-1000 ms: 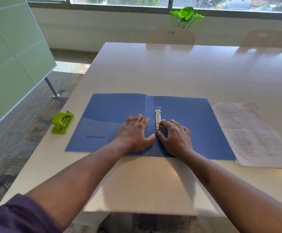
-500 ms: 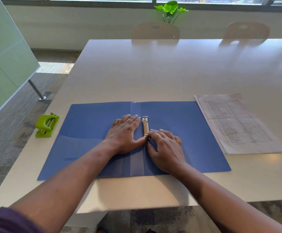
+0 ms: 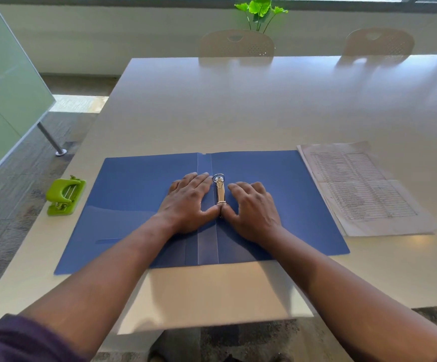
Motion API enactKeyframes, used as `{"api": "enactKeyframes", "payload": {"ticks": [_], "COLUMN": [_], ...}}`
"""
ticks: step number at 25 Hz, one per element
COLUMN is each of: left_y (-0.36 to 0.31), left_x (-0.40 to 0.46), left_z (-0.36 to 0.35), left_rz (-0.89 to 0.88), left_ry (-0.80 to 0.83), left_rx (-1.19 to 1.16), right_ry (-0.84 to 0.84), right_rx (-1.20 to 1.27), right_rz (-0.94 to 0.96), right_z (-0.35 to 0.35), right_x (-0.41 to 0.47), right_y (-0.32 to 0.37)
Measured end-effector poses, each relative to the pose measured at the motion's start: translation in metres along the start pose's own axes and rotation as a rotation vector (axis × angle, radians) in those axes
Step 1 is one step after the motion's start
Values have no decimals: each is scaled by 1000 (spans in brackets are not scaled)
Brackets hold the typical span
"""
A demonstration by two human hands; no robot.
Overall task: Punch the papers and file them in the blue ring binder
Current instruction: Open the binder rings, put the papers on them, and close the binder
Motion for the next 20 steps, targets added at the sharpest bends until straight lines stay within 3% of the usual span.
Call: {"api": "enactKeyframes", "payload": {"ticks": [20], "left_y": [20], "left_x": [33], "left_z": [0], "left_rz": [-6], "left_ry": [8], "left_rx": [-18], "right_ry": [-13], "right_rx": [23], "right_rz": [14], "right_z": [-9], "right_x": [38], "right_y": [-4]}}
Point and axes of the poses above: each hand's wrist, its own x-axis towards the middle knuckle, its own z-axis out of the back of the hand, y = z × x, the point moved 8 cm from there along x, towards the middle knuckle, and after that the axes turned 1 degree about z, right-handed, at the moved point
